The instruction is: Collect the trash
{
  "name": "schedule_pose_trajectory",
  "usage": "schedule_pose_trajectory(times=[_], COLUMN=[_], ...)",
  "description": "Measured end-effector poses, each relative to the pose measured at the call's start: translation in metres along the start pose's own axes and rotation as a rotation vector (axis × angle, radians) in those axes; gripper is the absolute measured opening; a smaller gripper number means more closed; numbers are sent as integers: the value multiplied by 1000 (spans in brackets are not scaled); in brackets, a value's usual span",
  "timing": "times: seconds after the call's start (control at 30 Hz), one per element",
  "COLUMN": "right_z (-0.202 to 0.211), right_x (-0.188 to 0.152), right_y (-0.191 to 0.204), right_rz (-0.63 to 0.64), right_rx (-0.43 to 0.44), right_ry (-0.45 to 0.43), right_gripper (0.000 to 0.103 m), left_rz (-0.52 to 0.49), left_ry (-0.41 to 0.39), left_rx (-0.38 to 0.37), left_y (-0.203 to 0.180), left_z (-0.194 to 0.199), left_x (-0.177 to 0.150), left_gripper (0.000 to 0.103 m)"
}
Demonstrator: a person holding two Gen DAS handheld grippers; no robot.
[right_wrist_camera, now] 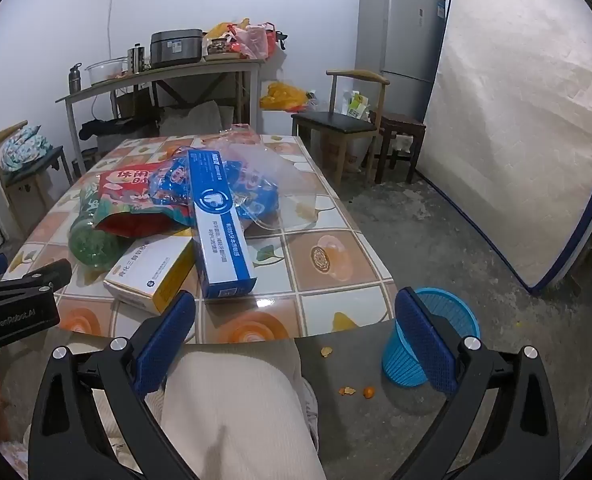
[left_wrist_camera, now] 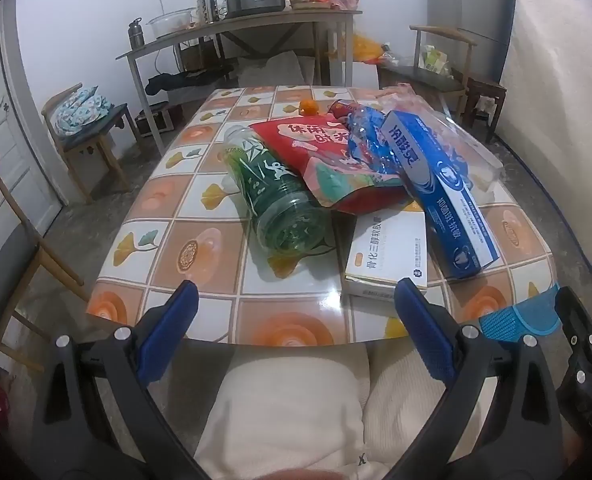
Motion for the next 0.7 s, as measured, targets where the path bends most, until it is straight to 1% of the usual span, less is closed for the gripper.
schedule_pose_trajectory(times=[0.43,0.7], right_z=[2,3], right_x=[3,2], right_y=[1,-5], right_rz=[7,3], right_rx=[-4,-11], right_ry=[-5,-10], right_gripper=[97,97], left_rz=[-1,1], left_ry=[-3,-9], left_rx=[4,7], left_y=[0,1], left_z=[0,1], left_x=[0,1], left_gripper=[95,95])
Point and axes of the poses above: each gripper's, at about its wrist camera, not at the fingertips, and z roughly against the way its jaws point, y to its left, x to its top, the point moved 5 cm from there along -z, roughly the way its jaws point, and after that the axes turned 11 degrees about z, right-handed, at the moved point
